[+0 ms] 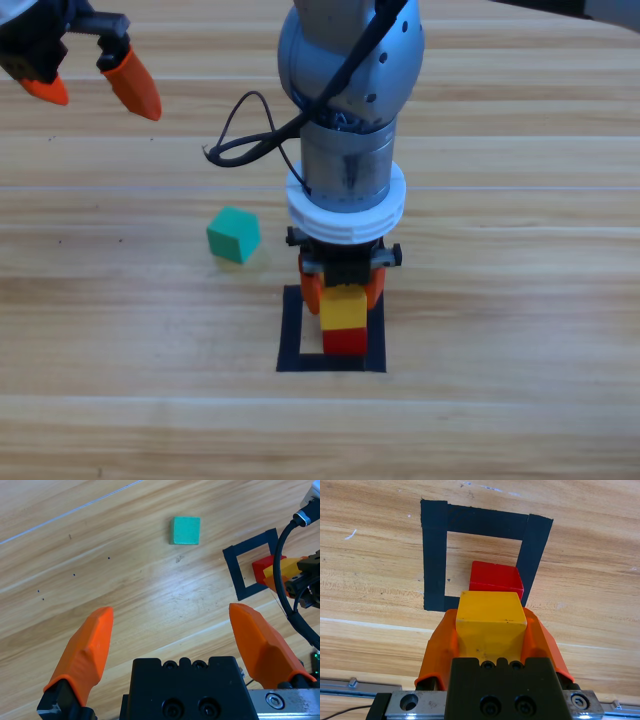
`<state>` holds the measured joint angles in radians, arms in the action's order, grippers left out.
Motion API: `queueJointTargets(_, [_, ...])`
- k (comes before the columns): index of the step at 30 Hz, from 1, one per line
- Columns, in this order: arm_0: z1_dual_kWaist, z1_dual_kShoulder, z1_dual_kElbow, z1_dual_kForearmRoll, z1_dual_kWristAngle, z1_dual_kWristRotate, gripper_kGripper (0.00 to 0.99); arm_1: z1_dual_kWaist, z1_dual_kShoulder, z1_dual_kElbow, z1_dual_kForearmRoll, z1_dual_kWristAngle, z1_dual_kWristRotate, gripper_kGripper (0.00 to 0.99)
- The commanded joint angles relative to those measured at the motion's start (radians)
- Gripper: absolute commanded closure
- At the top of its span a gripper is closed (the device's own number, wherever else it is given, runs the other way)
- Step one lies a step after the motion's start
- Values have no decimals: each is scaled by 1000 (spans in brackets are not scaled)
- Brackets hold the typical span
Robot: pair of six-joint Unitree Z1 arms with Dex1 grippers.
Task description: Stack the blocks in the rectangular block: red at the bottom, yellow in the middle, green on top
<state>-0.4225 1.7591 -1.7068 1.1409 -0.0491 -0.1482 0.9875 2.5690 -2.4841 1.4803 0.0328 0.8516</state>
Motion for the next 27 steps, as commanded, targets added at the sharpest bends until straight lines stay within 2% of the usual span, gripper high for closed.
queueJointTargets(1, [24, 39, 23, -13, -9, 12, 0, 19, 85, -9, 12, 1, -19, 801])
queueJointTargets(2, [24, 39, 23, -13, -9, 13, 0, 19, 85, -9, 12, 1, -20, 300])
queueJointTargets(3, [24, 39, 23, -13, -8, 13, 0, 19, 83, -9, 12, 1, -20, 142])
queueJointTargets(5, [24, 42, 23, -15, -6, 13, 0, 19, 79, -10, 12, 1, -25, 21])
queueJointTargets(10, [24, 46, 23, -15, -3, 13, 0, 19, 7, 1, 15, -50, -28, 0])
queueJointTargets(14, [24, 68, -8, -23, 8, 3, 2, 19, -165, 30, 15, -105, -45, 0])
queueJointTargets(22, [18, 238, -111, -16, 40, -103, 1, 8, -444, 128, -11, -215, -204, 2])
queueJointTargets(24, [-4, 278, -112, -16, 57, -119, 1, -20, -517, 241, -80, -214, -255, 7])
queueJointTargets(25, [-16, 300, -112, -16, 68, -125, 1, -32, -573, 344, -158, -206, -290, 7])
queueJointTargets(26, [-27, 318, -112, -16, 74, -125, 2, -44, -647, 485, -268, -182, -332, 7])
queueJointTargets(27, [-41, 336, -117, -18, 80, -126, 2, -72, -751, 679, -459, -113, -391, 7])
